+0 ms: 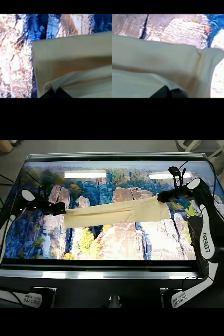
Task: Fold the shirts.
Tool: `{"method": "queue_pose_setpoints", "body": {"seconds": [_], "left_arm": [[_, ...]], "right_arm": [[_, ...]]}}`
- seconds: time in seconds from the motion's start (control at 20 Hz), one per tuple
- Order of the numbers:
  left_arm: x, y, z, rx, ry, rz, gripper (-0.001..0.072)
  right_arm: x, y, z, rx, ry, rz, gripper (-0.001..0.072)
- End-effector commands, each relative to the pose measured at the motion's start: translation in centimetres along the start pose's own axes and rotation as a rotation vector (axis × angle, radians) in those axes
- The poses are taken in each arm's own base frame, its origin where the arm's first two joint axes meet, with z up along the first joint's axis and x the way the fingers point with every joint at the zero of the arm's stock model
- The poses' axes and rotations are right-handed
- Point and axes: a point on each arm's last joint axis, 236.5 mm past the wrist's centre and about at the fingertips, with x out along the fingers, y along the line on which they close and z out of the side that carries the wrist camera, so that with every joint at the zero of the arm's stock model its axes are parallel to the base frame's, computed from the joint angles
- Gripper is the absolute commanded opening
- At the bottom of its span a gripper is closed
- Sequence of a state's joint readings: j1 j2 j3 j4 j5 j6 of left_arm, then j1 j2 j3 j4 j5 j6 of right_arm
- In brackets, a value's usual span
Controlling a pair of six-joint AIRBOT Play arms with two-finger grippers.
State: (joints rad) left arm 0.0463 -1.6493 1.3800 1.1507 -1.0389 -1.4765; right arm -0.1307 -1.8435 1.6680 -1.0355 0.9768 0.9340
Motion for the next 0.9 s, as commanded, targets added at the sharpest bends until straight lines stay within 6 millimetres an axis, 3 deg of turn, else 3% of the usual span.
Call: {"method": "queue_pose_setpoints", "body": {"seconds": [0.0,0.05,0.1,0.15,0.2,0.25,0.35,0.4,0.55,0.7,0.85], "left_arm": [[3.6,0.2,0.7,-0.076,0.055,-0.022,0.0031],[4.3,-0.1,0.4,-0.093,0.071,-0.042,0.017],[4.5,-0.4,0.2,-0.104,0.082,-0.056,0.0486],[4.1,-0.2,0.1,-0.105,0.091,-0.056,0.072],[3.2,-0.1,0.1,-0.107,0.107,-0.062,0.072],[2.1,0.0,0.1,-0.104,0.119,-0.067,0.072],[-0.5,-0.1,0.8,-0.095,0.094,-0.074,0.072],[-1.8,-0.6,1.3,-0.084,0.065,-0.077,0.072],[-5.3,-3.7,2.0,-0.017,-0.007,-0.095,0.072],[-8.2,-7.9,1.7,0.071,-0.061,-0.122,0.072],[-9.9,-11.2,0.9,0.143,-0.088,-0.149,0.072]], "right_arm": [[4.0,-0.7,-0.3,0.07,0.002,0.015,0.0027],[4.5,-0.7,-0.8,0.077,0.015,0.023,0.0123],[4.6,-0.6,-1.1,0.077,0.022,0.028,0.0333],[3.8,-0.8,-1.0,0.039,0.026,0.029,0.0586],[2.6,-1.6,-1.1,-0.019,0.035,0.017,0.0679],[1.1,-3.4,-1.9,-0.045,0.066,-0.022,0.0712],[-1.2,-6.6,-4.7,0.031,0.135,-0.044,0.0713],[-1.4,-7.1,-6.2,0.089,0.166,-0.007,0.0713],[-0.1,-4.8,-8.7,0.169,0.222,0.171,0.0713],[2.0,-2.8,-8.2,0.234,0.193,0.264,0.0713],[3.9,-0.2,-7.9,0.264,0.202,0.322,0.0712]]}}
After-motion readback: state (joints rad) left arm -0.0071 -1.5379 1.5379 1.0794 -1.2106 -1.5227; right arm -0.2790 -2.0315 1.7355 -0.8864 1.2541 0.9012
